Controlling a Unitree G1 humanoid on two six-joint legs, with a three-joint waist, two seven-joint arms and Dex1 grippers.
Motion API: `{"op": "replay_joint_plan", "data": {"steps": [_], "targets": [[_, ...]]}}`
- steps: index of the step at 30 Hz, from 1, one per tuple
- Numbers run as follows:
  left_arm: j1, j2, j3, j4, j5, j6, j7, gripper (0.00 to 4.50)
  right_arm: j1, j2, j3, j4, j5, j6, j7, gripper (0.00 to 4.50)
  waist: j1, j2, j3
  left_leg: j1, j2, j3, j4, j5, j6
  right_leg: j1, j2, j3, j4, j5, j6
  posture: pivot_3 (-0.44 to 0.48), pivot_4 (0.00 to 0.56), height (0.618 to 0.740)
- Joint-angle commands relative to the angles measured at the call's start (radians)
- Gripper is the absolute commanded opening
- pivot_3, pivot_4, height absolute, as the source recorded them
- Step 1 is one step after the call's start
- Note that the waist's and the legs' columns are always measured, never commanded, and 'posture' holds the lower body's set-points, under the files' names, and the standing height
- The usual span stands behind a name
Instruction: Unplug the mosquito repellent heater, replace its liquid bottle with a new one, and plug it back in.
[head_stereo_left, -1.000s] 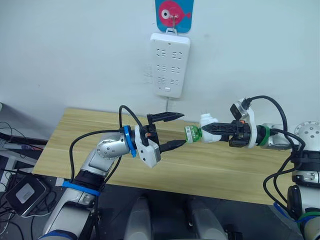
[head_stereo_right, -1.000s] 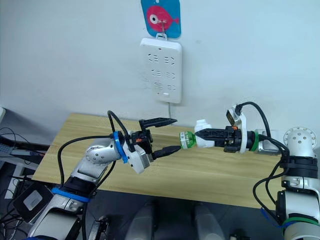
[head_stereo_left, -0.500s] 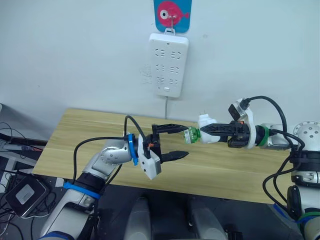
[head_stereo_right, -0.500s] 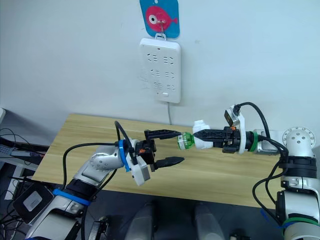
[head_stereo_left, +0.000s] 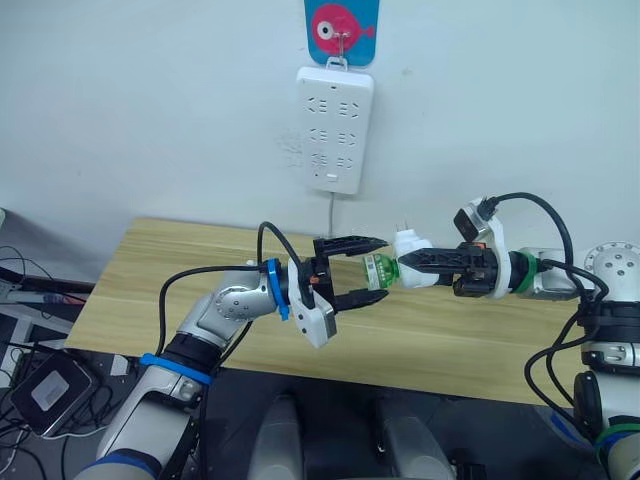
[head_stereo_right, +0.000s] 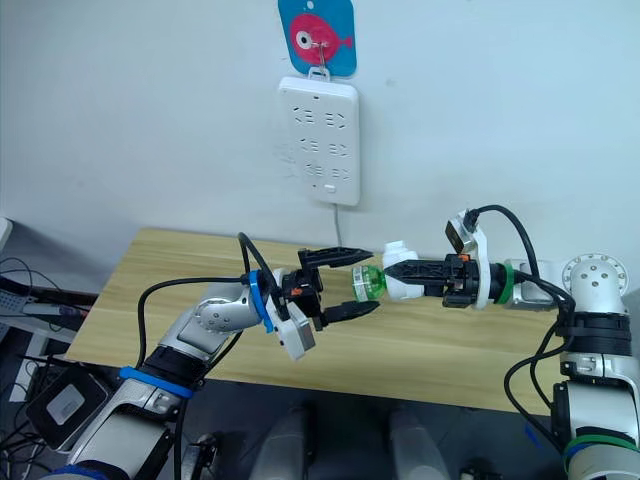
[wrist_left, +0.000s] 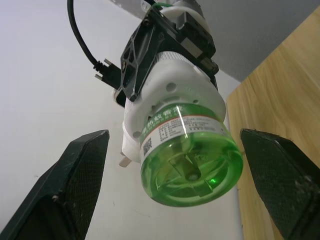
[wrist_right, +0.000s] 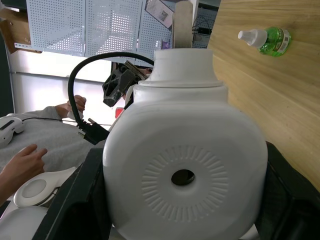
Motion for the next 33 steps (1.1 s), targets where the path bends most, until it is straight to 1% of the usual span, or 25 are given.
{"op": "replay_joint_plan", "data": {"steps": [1, 3, 5, 9, 12, 13, 14, 16, 17, 18, 20, 21, 22, 23, 24, 25, 26, 27, 29, 33], "targets": [[-0.008, 0.004, 0.000, -0.009, -0.006, -0.028, 0.024, 4.44, -0.013, -0.013, -0.020, -0.028, 0.045, 0.008, 0.000, 3.00, 0.000, 0.000, 0.000, 0.000, 0.000, 0.000, 0.000, 0.000, 0.000, 0.000, 0.000, 0.000, 0.000, 0.000, 0.000, -0.009, 0.264, 0.740], [-0.007, 0.008, -0.005, -0.014, -0.013, -0.034, 0.025, 4.05, -0.011, -0.014, -0.021, -0.030, 0.046, 0.008, -0.002, 3.00, 0.001, 0.000, 0.000, 0.000, 0.000, 0.000, 0.000, 0.000, 0.000, 0.000, 0.000, 0.000, 0.000, 0.000, 0.000, -0.009, 0.264, 0.740], [-0.007, 0.010, -0.009, -0.014, -0.015, -0.038, 0.025, 3.54, -0.010, -0.012, -0.022, -0.030, 0.047, 0.008, -0.004, 3.00, 0.001, 0.000, 0.000, 0.000, 0.000, 0.000, 0.000, 0.000, 0.000, 0.000, 0.000, 0.000, 0.000, 0.000, 0.000, -0.007, 0.265, 0.740], [-0.010, 0.015, -0.013, -0.008, -0.011, -0.048, 0.028, 2.28, -0.011, -0.007, -0.024, -0.027, 0.045, 0.007, -0.010, 3.00, 0.001, 0.000, 0.000, 0.000, 0.000, 0.000, 0.000, 0.000, 0.000, 0.000, 0.000, 0.000, 0.000, 0.000, 0.000, -0.006, 0.265, 0.740], [-0.011, 0.017, -0.016, -0.010, -0.023, -0.047, 0.025, 2.25, -0.012, -0.007, -0.023, -0.027, 0.044, 0.007, -0.010, 3.00, 0.001, 0.000, 0.000, 0.000, 0.000, 0.000, 0.000, 0.000, 0.000, 0.000, 0.000, 0.000, 0.000, 0.000, 0.000, -0.006, 0.264, 0.740], [-0.011, 0.018, -0.020, -0.013, -0.038, -0.040, 0.019, 2.25, -0.012, -0.008, -0.022, -0.027, 0.043, 0.007, -0.009, 3.00, 0.001, 0.000, 0.000, 0.000, 0.000, 0.000, 0.000, 0.000, 0.000, 0.000, 0.000, 0.000, 0.000, 0.000, 0.000, -0.006, 0.265, 0.740], [-0.007, 0.019, -0.034, -0.021, -0.080, -0.019, -0.002, 2.25, -0.012, -0.008, -0.022, -0.027, 0.043, 0.007, -0.009, 3.00, 0.001, 0.000, 0.000, 0.000, 0.000, 0.000, 0.000, 0.000, 0.000, 0.000, 0.000, 0.000, 0.000, 0.000, 0.000, -0.006, 0.265, 0.740], [0.020, 0.025, -0.085, -0.087, -0.264, 0.113, -0.103, 2.25, -0.010, -0.012, -0.021, -0.028, 0.042, 0.008, -0.007, 3.00, 0.001, 0.000, 0.000, 0.000, 0.000, 0.000, 0.000, 0.000, 0.000, 0.000, 0.000, 0.000, 0.000, 0.000, 0.000, -0.006, 0.266, 0.740], [0.045, 0.033, -0.106, -0.164, -0.407, 0.281, -0.173, 2.25, -0.008, -0.017, -0.019, -0.031, 0.043, 0.008, -0.005, 3.00, 0.000, 0.000, 0.000, 0.000, 0.000, 0.000, 0.000, 0.000, 0.000, 0.000, 0.000, 0.000, 0.000, 0.000, 0.000, -0.006, 0.266, 0.740], [0.068, 0.048, -0.110, -0.267, -0.584, 0.519, -0.209, 2.25, -0.003, -0.029, -0.011, -0.043, 0.044, 0.008, 0.004, 3.00, -0.001, 0.000, 0.000, 0.000, 0.000, 0.000, 0.000, 0.000, 0.000, 0.000, 0.000, 0.000, 0.000, 0.000, 0.000, -0.006, 0.266, 0.740], [0.086, 0.095, -0.101, -0.430, -0.867, 0.918, -0.241, 2.25, 0.007, -0.052, 0.005, -0.066, 0.043, 0.008, 0.025, 3.00, -0.005, 0.000, 0.000, 0.000, 0.000, 0.000, 0.000, 0.000, 0.000, 0.000, 0.000, 0.000, 0.001, 0.000, 0.000, -0.007, 0.268, 0.740], [0.077, 0.137, -0.083, -0.491, -1.074, 1.154, -0.220, 2.25, 0.011, -0.063, 0.012, -0.078, 0.042, 0.008, 0.035, 3.00, -0.007, 0.000, 0.001, -0.001, 0.000, -0.002, 0.000, 0.000, 0.000, 0.000, 0.000, -0.001, 0.001, 0.000, 0.000, -0.007, 0.268, 0.740], [0.062, 0.172, -0.061, -0.516, -1.268, 1.367, -0.190, 2.25, 0.013, -0.071, 0.017, -0.085, 0.039, 0.008, 0.043, 3.00, -0.007, 0.000, 0.001, -0.001, 0.000, -0.004, 0.000, 0.000, 0.000, 0.000, 0.000, -0.003, 0.002, -0.001, 0.000, 0.000, 0.270, 0.740], [0.043, 0.204, -0.039, -0.508, -1.453, 1.565, -0.164, 2.25, 0.015, -0.075, 0.021, -0.092, 0.036, 0.008, 0.050, 3.00, -0.008, 0.000, 0.001, -0.001, 0.000, -0.006, 0.000, 0.001, 0.001, 0.001, 0.000, -0.005, 0.002, -0.001, 0.001, 0.004, 0.267, 0.740], [0.023, 0.223, -0.013, -0.453, -1.670, 1.738, -0.127, 2.25, 0.015, -0.077, 0.024, -0.096, 0.035, 0.008, 0.057, 3.00, -0.011, 0.000, 0.001, 0.000, 0.000, -0.009, 0.000, 0.001, 0.001, 0.002, 0.000, -0.007, 0.002, -0.003, 0.004, 0.002, 0.265, 0.740], [0.004, 0.230, 0.008, -0.366, -1.865, 1.873, -0.093, 2.25, 0.015, -0.077, 0.027, -0.100, 0.032, 0.008, 0.062, 3.00, -0.014, 0.000, 0.001, 0.000, 0.000, -0.011, 0.000, 0.002, 0.002, 0.002, 0.000, -0.009, 0.002, -0.004, 0.004, 0.000, 0.265, 0.740], [-0.005, 0.229, 0.030, -0.291, -1.990, 1.968, -0.079, 2.25, 0.014, -0.077, 0.029, -0.103, 0.030, 0.008, 0.067, 3.00, -0.017, 0.000, 0.001, 0.000, 0.000, -0.013, 0.000, 0.002, 0.003, 0.003, 0.000, -0.011, 0.002, -0.004, 0.004, 0.000, 0.265, 0.740], [-0.009, 0.223, 0.048, -0.239, -2.061, 2.032, -0.061, 2.25, 0.013, -0.076, 0.031, -0.104, 0.029, 0.008, 0.070, 3.00, -0.021, 0.000, 0.001, 0.000, -0.001, -0.014, 0.000, 0.003, 0.004, 0.003, 0.000, -0.012, 0.002, -0.004, 0.004, 0.000, 0.265, 0.740], [0.000, 0.218, 0.066, -0.191, -2.085, 2.114, -0.033, 2.25, 0.011, -0.075, 0.029, -0.105, 0.023, 0.007, 0.070, 3.00, -0.023, 0.000, 0.001, -0.001, 0.000, -0.017, 0.001, 0.003, 0.004, 0.004, 0.001, -0.015, 0.002, -0.005, 0.004, -0.014, 0.263, 0.740], [0.039, 0.217, 0.109, -0.195, -2.177, 2.222, 0.027, 2.25, 0.008, -0.089, 0.015, -0.096, 0.012, 0.001, 0.070, 3.00, -0.022, 0.000, 0.001, -0.001, 0.000, -0.019, 0.001, 0.003, 0.004, 0.004, 0.001, -0.018, 0.002, -0.005, 0.001, -0.025, 0.263, 0.740]]}}
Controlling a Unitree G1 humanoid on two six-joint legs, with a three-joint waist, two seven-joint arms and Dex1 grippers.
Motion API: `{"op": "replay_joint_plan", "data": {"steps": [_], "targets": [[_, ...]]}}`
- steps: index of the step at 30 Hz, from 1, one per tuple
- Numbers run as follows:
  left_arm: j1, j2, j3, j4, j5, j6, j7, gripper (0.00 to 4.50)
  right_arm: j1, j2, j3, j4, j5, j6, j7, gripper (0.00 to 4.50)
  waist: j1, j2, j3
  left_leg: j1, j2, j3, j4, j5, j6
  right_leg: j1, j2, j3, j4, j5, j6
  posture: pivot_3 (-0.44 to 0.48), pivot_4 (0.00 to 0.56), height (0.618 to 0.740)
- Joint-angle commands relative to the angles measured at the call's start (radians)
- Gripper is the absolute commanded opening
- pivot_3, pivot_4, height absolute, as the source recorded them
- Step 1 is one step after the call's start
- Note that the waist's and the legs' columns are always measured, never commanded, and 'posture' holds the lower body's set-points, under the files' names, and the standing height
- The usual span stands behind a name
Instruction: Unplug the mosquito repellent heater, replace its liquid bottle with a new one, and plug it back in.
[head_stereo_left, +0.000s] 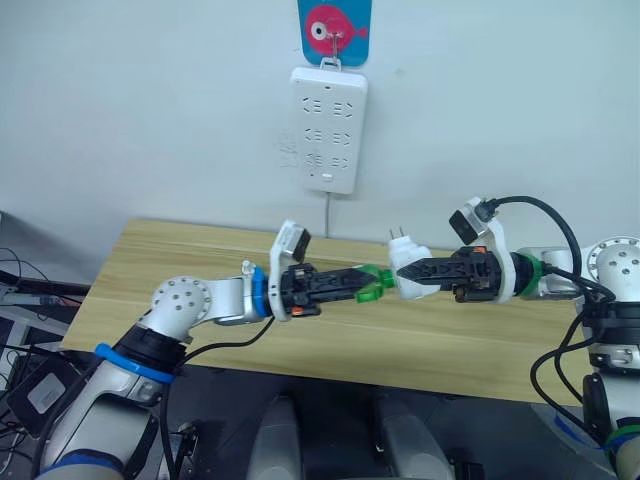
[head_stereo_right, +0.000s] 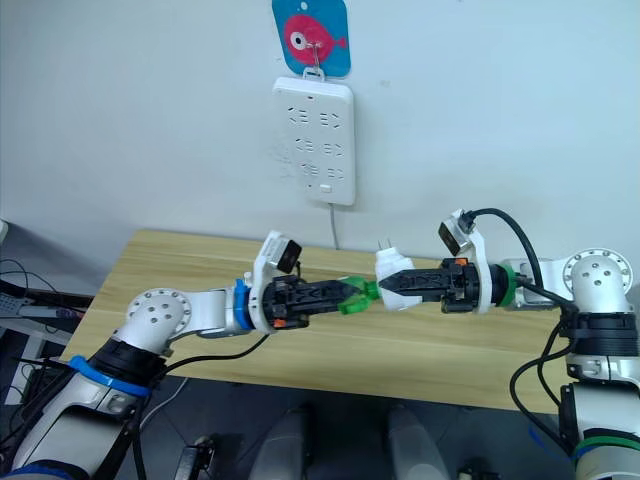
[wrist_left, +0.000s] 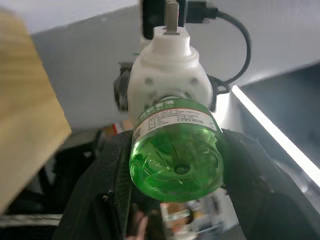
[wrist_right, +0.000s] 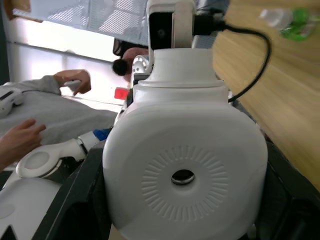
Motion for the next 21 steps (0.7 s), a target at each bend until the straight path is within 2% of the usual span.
{"op": "replay_joint_plan", "data": {"steps": [1, 6, 11, 13, 16, 18, 21], "targets": [[0.023, -0.009, 0.076, -0.023, -0.117, 0.077, 0.056, 2.25, -0.001, -0.018, -0.041, -0.004, 0.004, 0.001, 0.006, 3.00, 0.002, 0.000, 0.000, 0.000, 0.000, -0.001, 0.000, 0.000, 0.000, 0.000, 0.000, -0.001, 0.000, 0.000, -0.001, -0.025, 0.263, 0.740], [0.075, -0.028, 0.136, -0.049, -0.114, 0.105, 0.106, 2.25, 0.009, -0.036, -0.063, 0.007, -0.006, -0.006, -0.005, 3.00, 0.003, 0.000, 0.000, 0.000, 0.000, -0.002, 0.000, 0.000, 0.000, 0.000, 0.000, -0.002, 0.000, 0.000, -0.002, -0.019, 0.262, 0.740], [0.143, -0.011, 0.191, -0.104, -0.087, 0.131, 0.113, 2.25, 0.027, -0.113, -0.103, 0.067, -0.136, -0.045, 0.008, 3.00, 0.009, 0.000, 0.000, -0.001, -0.001, -0.002, 0.000, 0.000, -0.001, 0.001, 0.000, -0.001, 0.000, 0.000, -0.001, -0.001, 0.268, 0.740], [0.184, -0.004, 0.214, -0.138, -0.058, 0.131, 0.109, 2.25, 0.064, -0.182, -0.069, 0.060, -0.265, -0.105, 0.026, 3.00, 0.013, 0.000, 0.000, -0.001, -0.001, -0.002, 0.000, 0.000, -0.001, 0.001, 0.000, -0.001, -0.001, 0.000, -0.001, 0.004, 0.268, 0.740], [0.229, -0.011, 0.236, -0.188, -0.011, 0.126, 0.099, 2.25, 0.143, -0.272, 0.067, 0.030, -0.532, -0.258, 0.013, 3.00, 0.025, 0.000, 0.000, -0.001, -0.001, -0.002, 0.000, 0.000, -0.001, 0.001, 0.000, -0.001, -0.002, -0.001, -0.001, 0.008, 0.269, 0.740], [0.244, -0.032, 0.243, -0.203, 0.016, 0.106, 0.113, 2.25, 0.173, -0.289, 0.141, 0.071, -0.693, -0.347, -0.023, 3.00, 0.026, 0.000, 0.000, 0.000, -0.001, -0.001, -0.001, 0.000, -0.001, 0.001, -0.001, -0.001, -0.002, -0.001, -0.001, 0.009, 0.269, 0.740], [0.247, -0.057, 0.250, -0.212, 0.046, 0.098, 0.115, 2.25, 0.195, -0.268, 0.192, 0.117, -0.841, -0.426, -0.047, 3.00, 0.027, 0.000, 0.000, 0.000, -0.001, -0.001, 0.000, 0.000, -0.001, 0.000, -0.001, 0.000, -0.002, -0.001, -0.002, 0.014, 0.268, 0.740]]}}
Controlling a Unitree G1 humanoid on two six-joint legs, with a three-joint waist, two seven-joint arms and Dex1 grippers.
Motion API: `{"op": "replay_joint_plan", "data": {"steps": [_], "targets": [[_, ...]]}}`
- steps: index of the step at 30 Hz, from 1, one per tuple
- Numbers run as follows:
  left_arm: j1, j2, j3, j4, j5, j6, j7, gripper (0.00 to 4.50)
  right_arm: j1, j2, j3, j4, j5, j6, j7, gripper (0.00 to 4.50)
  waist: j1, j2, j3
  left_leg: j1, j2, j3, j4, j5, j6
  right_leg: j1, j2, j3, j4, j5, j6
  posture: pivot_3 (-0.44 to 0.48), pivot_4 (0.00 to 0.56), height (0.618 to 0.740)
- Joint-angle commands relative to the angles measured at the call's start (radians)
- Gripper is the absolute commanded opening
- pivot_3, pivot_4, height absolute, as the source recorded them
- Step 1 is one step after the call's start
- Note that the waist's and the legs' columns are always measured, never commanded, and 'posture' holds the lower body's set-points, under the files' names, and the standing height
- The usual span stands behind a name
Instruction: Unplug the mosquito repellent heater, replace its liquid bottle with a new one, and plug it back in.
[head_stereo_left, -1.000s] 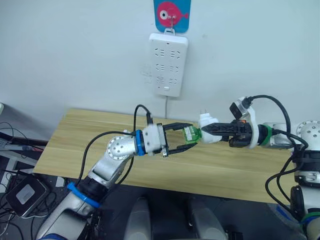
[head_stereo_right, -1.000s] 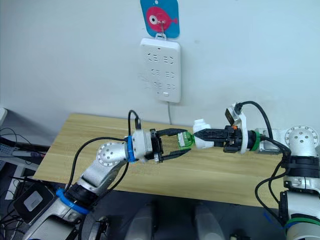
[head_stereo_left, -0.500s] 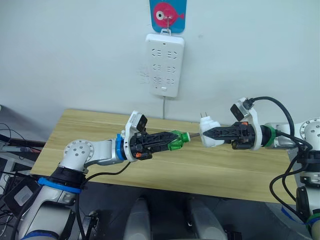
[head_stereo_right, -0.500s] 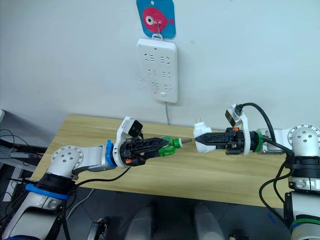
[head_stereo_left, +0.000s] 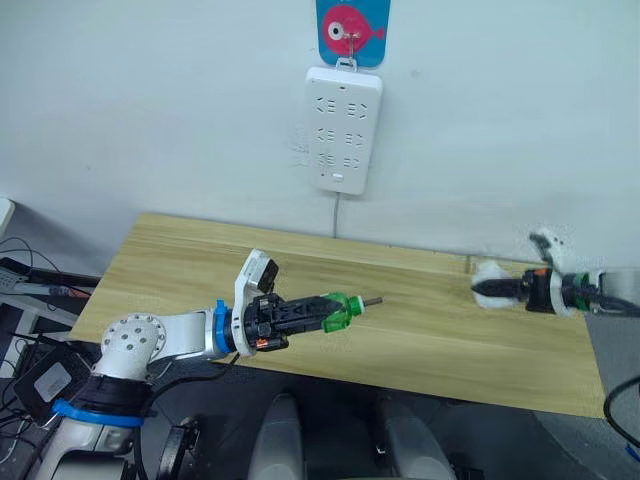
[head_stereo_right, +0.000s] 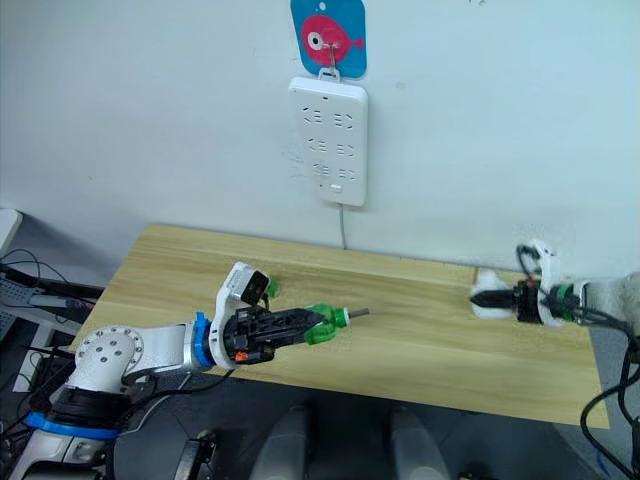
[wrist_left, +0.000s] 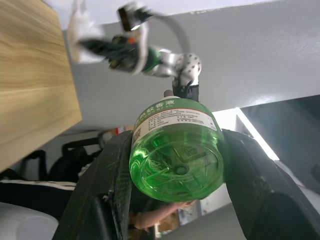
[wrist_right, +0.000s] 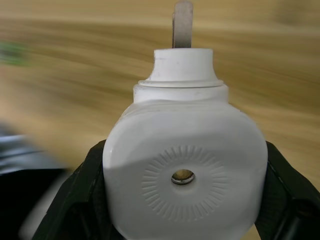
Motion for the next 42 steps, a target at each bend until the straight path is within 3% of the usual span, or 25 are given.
{"op": "replay_joint_plan", "data": {"steps": [1, 13, 17, 20, 25, 27, 30, 34, 36, 38, 42], "targets": [[0.003, -0.026, 0.031, -0.039, 0.019, -0.013, -0.001, 2.25, 0.016, 0.024, 0.032, 0.033, -0.168, -0.098, -0.035, 3.00, 0.000, 0.000, 0.000, 0.000, 0.000, 0.001, 0.000, 0.000, 0.000, 0.000, 0.000, 0.001, 0.000, 0.000, 0.000, 0.017, 0.268, 0.740], [0.016, -0.043, 0.060, -0.061, 0.059, -0.001, -0.002, 2.25, 0.037, 0.167, -0.022, 0.085, -0.371, -0.090, -0.104, 3.00, 0.001, 0.000, 0.000, 0.001, 0.000, 0.002, 0.000, 0.000, -0.001, 0.001, -0.001, 0.002, 0.000, 0.000, 0.000, 0.031, 0.271, 0.740], [0.023, -0.044, 0.068, -0.066, 0.058, 0.001, 0.005, 2.25, 0.032, 0.187, -0.069, 0.098, -0.404, -0.081, -0.129, 4.33, 0.001, 0.000, 0.000, 0.001, 0.000, 0.002, 0.000, 0.001, -0.001, 0.001, -0.001, 0.001, 0.001, 0.000, 0.000, 0.032, 0.273, 0.740], [0.027, -0.043, 0.074, -0.066, 0.061, 0.002, 0.004, 2.25, 0.040, 0.162, -0.089, 0.035, -0.401, -0.050, -0.095, 4.45, 0.001, 0.000, 0.000, 0.001, 0.000, 0.002, 0.000, 0.001, -0.001, 0.001, -0.001, 0.001, 0.001, 0.000, 0.000, 0.028, 0.273, 0.740], [0.031, -0.050, 0.108, -0.065, 0.101, -0.030, -0.002, 2.25, 0.091, 0.035, -0.145, -0.210, -0.344, 0.026, 0.015, 4.45, 0.001, 0.003, 0.001, 0.001, -0.001, 0.002, 0.000, 0.000, -0.001, 0.001, -0.001, 0.001, 0.000, 0.000, 0.000, 0.006, 0.270, 0.740], [0.026, -0.051, 0.117, -0.104, 0.200, -0.079, -0.046, 2.25, 0.091, 0.047, -0.235, -0.307, -0.265, 0.115, 0.045, 4.45, 0.001, 0.003, 0.001, 0.001, 0.000, 0.001, 0.000, 0.000, -0.001, 0.001, -0.001, 0.001, 0.000, 0.000, 0.000, -0.003, 0.270, 0.740], [0.029, -0.049, 0.072, -0.216, 0.483, -0.267, -0.158, 2.25, 0.051, 0.209, -0.449, -0.432, -0.063, 0.321, 0.068, 4.45, -0.005, 0.002, 0.001, 0.002, 0.001, 0.001, -0.001, 0.001, -0.001, 0.001, 0.000, 0.001, 0.000, 0.000, 0.000, -0.028, 0.267, 0.740], [0.000, -0.112, -0.002, -0.252, 0.855, -0.591, -0.201, 2.25, 0.090, 0.428, -0.615, -0.470, 0.417, 0.353, -0.110, 4.45, 0.001, 0.002, 0.001, 0.003, 0.001, 0.001, -0.002, 0.002, -0.004, 0.002, 0.000, 0.001, 0.000, 0.001, -0.002, -0.018, 0.263, 0.740], [-0.024, -0.139, -0.046, -0.242, 1.010, -0.731, -0.227, 2.25, 0.160, 0.494, -0.524, -0.506, 0.781, 0.175, -0.392, 4.45, 0.006, 0.002, 0.001, 0.002, 0.000, 0.001, -0.003, 0.002, -0.004, 0.002, -0.001, 0.001, -0.001, 0.001, -0.002, -0.017, 0.263, 0.740], [-0.042, -0.164, -0.070, -0.236, 1.100, -0.810, -0.240, 2.25, 0.206, 0.529, -0.399, -0.565, 1.015, -0.012, -0.637, 4.45, 0.003, 0.002, 0.001, 0.000, -0.003, 0.001, -0.002, 0.002, -0.004, 0.002, -0.003, 0.001, -0.002, 0.001, -0.002, -0.008, 0.259, 0.740], [-0.056, -0.202, -0.085, -0.233, 1.180, -0.859, -0.241, 2.25, 0.191, 0.599, -0.235, -0.648, 1.127, -0.245, -0.908, 4.45, -0.009, 0.002, 0.001, -0.001, -0.003, 0.003, -0.002, 0.002, -0.004, 0.001, -0.004, 0.002, -0.002, 0.001, 0.002, 0.000, 0.257, 0.740]]}}
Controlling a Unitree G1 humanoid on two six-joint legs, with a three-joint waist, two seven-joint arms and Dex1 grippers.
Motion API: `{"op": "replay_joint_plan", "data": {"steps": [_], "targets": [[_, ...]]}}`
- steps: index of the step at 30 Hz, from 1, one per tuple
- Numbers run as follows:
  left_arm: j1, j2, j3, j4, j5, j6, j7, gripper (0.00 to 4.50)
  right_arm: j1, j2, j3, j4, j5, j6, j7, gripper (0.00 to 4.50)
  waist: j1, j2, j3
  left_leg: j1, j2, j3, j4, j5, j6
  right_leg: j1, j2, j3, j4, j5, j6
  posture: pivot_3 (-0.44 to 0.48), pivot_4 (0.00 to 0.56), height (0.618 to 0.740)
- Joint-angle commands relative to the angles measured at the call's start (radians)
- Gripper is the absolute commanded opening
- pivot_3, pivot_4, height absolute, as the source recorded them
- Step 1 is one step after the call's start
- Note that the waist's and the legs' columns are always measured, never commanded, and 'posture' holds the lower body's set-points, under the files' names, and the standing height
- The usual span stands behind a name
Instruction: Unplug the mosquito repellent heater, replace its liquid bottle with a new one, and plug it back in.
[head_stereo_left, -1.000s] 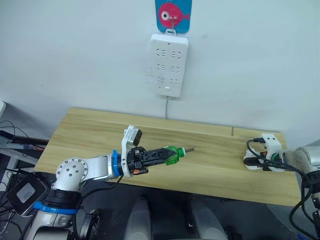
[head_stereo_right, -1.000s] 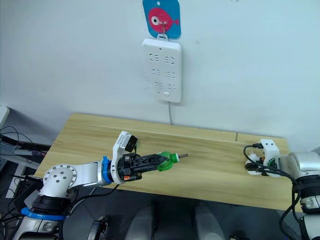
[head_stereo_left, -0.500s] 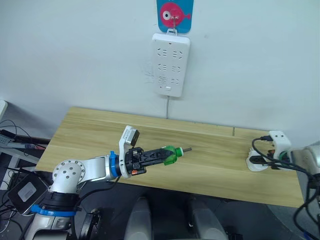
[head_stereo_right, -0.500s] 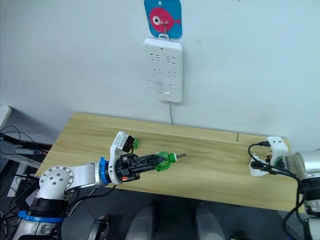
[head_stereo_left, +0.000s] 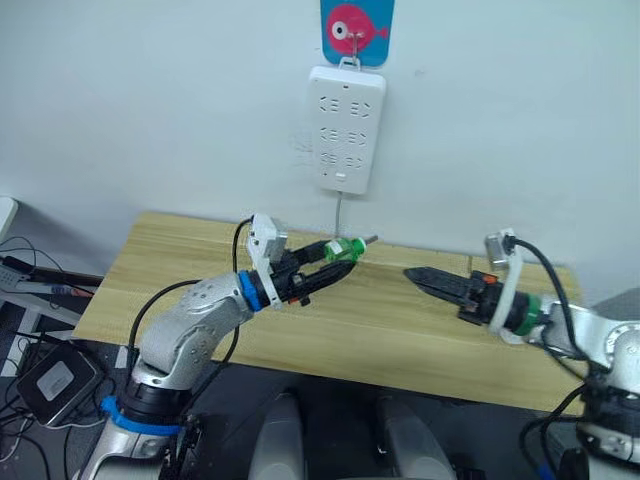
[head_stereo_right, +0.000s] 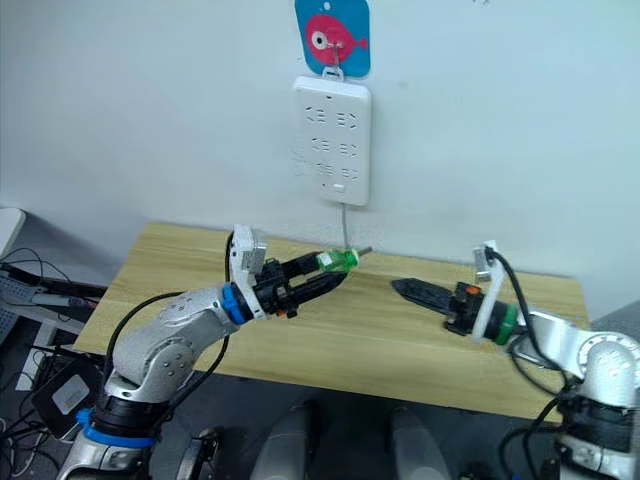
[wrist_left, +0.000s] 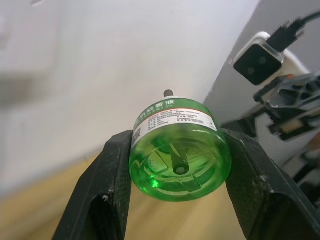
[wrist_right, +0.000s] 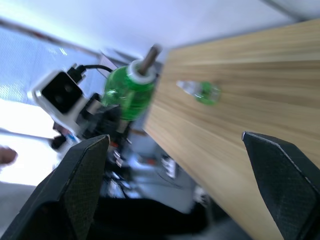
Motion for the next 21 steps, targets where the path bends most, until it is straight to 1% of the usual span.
{"op": "replay_joint_plan", "data": {"steps": [1, 5, 14, 15, 16, 21], "targets": [[-0.003, -0.027, -0.001, -0.023, 0.049, -0.042, -0.009, 2.25, -0.033, 0.037, 0.101, -0.085, 0.093, -0.185, -0.192, 4.45, -0.008, 0.000, 0.000, 0.000, 0.000, 0.000, 0.000, 0.000, 0.000, 0.000, 0.000, 0.000, 0.000, 0.000, 0.000, 0.000, 0.257, 0.740], [0.004, -0.039, 0.003, -0.050, 0.050, -0.024, -0.022, 2.25, -0.054, 0.040, 0.180, -0.108, 0.093, -0.265, -0.254, 4.45, -0.016, 0.000, 0.000, 0.000, 0.002, -0.002, 0.000, 0.000, 0.000, -0.001, 0.002, -0.002, 0.001, 0.000, 0.000, 0.003, 0.257, 0.740], [0.026, -0.044, -0.007, -0.088, 0.050, 0.004, -0.047, 2.25, -0.087, 0.066, 0.220, -0.085, 0.093, -0.384, -0.306, 4.45, -0.016, 0.000, 0.000, 0.000, 0.002, -0.004, 0.000, 0.000, 0.001, -0.001, 0.002, -0.003, 0.002, 0.000, -0.001, 0.008, 0.259, 0.740], [0.025, -0.046, -0.006, -0.086, 0.051, 0.004, -0.046, 2.25, -0.089, 0.064, 0.221, -0.083, 0.093, -0.385, -0.304, 4.08, -0.016, 0.000, 0.000, 0.000, 0.002, -0.004, 0.000, 0.000, 0.001, -0.001, 0.002, -0.003, 0.002, 0.000, -0.001, 0.008, 0.260, 0.740], [0.024, -0.049, -0.006, -0.086, 0.053, 0.005, -0.044, 2.25, -0.087, 0.070, 0.221, -0.085, 0.093, -0.390, -0.303, 3.86, -0.016, 0.000, 0.000, 0.000, 0.002, -0.004, 0.000, 0.000, 0.001, -0.001, 0.002, -0.003, 0.002, 0.000, -0.001, 0.008, 0.260, 0.740], [0.023, -0.057, -0.004, -0.088, 0.061, 0.008, -0.043, 2.25, -0.077, 0.079, 0.223, -0.100, 0.093, -0.389, -0.295, 2.02, -0.015, 0.000, 0.000, 0.000, 0.002, -0.004, 0.000, 0.001, 0.001, -0.001, 0.002, -0.004, 0.002, 0.001, -0.001, 0.008, 0.261, 0.740]]}}
